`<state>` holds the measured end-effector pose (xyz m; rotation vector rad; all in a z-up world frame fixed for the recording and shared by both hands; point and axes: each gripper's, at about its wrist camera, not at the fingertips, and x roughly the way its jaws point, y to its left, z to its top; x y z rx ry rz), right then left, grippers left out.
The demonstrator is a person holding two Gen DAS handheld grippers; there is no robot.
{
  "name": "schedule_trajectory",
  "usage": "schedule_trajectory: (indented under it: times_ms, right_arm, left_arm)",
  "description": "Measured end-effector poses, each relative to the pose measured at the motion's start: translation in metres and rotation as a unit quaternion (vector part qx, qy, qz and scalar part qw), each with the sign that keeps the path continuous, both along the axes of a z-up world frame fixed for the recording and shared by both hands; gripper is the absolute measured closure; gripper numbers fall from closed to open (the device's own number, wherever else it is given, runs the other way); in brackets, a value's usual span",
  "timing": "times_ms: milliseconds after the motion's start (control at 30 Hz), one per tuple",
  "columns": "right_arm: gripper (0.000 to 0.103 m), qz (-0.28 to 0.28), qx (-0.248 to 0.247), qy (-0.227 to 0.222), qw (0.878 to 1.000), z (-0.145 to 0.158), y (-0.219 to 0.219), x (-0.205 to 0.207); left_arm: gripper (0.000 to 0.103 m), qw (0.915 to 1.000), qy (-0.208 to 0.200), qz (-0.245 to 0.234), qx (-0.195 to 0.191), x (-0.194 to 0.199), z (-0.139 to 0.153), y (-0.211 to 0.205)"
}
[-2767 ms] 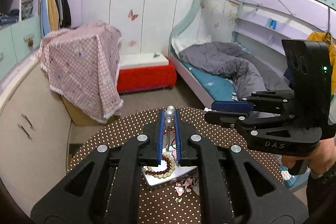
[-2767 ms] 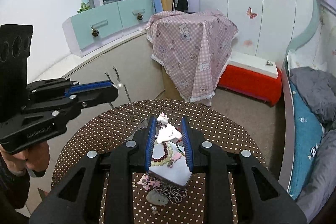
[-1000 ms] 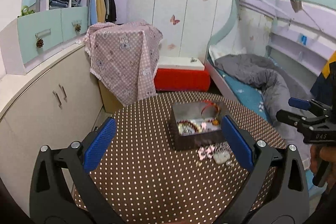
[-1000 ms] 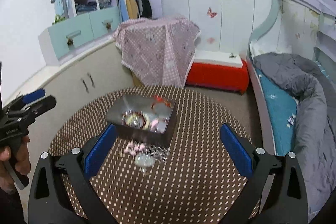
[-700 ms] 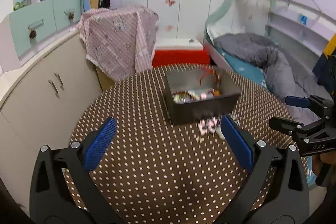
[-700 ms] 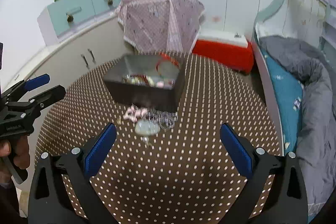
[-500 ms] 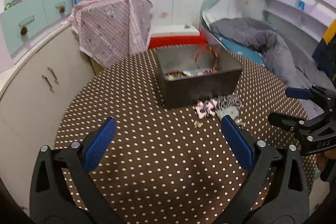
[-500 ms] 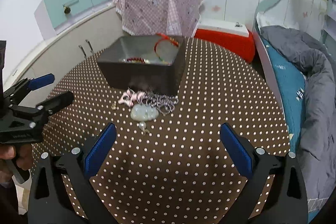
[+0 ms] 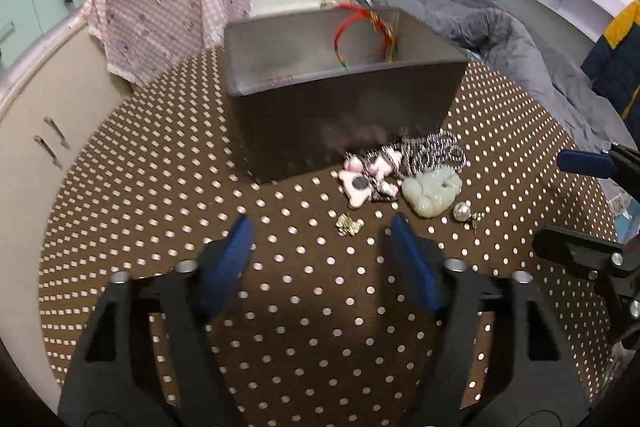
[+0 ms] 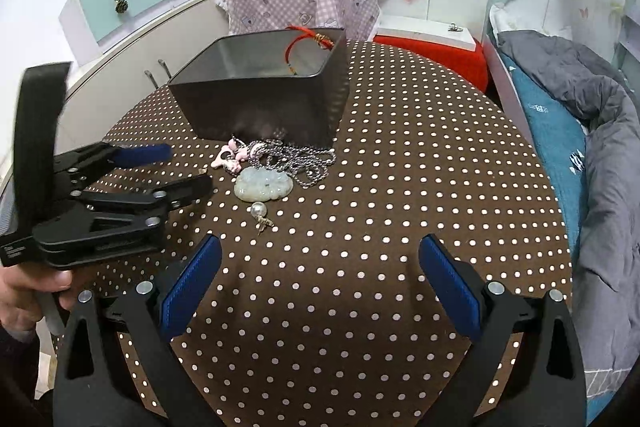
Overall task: Organize jewelry
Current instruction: 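Grasp the pearl charm with the right gripper while the left grasps a small gold charm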
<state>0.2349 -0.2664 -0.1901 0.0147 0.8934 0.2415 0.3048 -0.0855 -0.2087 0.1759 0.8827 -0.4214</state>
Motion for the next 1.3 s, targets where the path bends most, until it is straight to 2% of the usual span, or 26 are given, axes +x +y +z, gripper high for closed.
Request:
schedule_trajectory:
  times_ms: [167,233,300,367,700,800,1033,1100,1267,1300]
  right_arm:
    - [0.008,0.008,0.005,0.005,1.000,-0.003,0.004,0.004]
    - [0.008,0.010,0.006,0.005,1.000,-0.003,0.006,0.005]
    - [0.008,0.013,0.007,0.007,1.000,-0.003,0.008,0.006]
    - [0.008,0.014,0.007,0.008,1.000,-0.003,0.009,0.008]
    - [0.008,0.031,0.005,0.009,0.999,-0.006,0.020,0.018]
    - [0.012,0.045,0.004,0.008,0.999,-0.007,0.027,0.023]
    - [0.048,0.078,-0.012,0.014,0.997,-0.018,0.045,0.033]
    - [0.053,0.083,-0.026,0.007,0.996,-0.020,0.050,0.033]
    - [0.092,0.092,-0.036,0.001,0.995,-0.021,0.052,0.030]
    - [0.094,0.097,-0.036,0.001,0.995,-0.020,0.053,0.029]
  left_arm:
    - [0.053,0.9999,0.000,-0.013,-0.004,0.003,0.002,0.000]
    - [0.064,0.9997,0.000,-0.022,-0.005,0.004,0.003,-0.002]
    - [0.082,0.9993,0.004,-0.035,-0.013,0.004,0.003,-0.003]
    - [0.088,0.9988,0.008,-0.045,-0.020,0.005,0.003,-0.003]
    - [0.090,0.9980,0.007,-0.053,-0.033,-0.005,0.003,0.001]
    - [0.090,0.9984,0.004,-0.046,-0.034,-0.010,0.005,0.009]
    - [0.090,0.9990,-0.003,-0.028,-0.036,-0.018,0.010,0.024]
    - [0.090,0.9990,-0.005,-0.026,-0.036,-0.017,0.012,0.027]
    - [0.090,0.9989,-0.008,-0.022,-0.040,-0.020,0.014,0.029]
    - [0.090,0.9989,-0.009,-0.022,-0.041,-0.020,0.015,0.030]
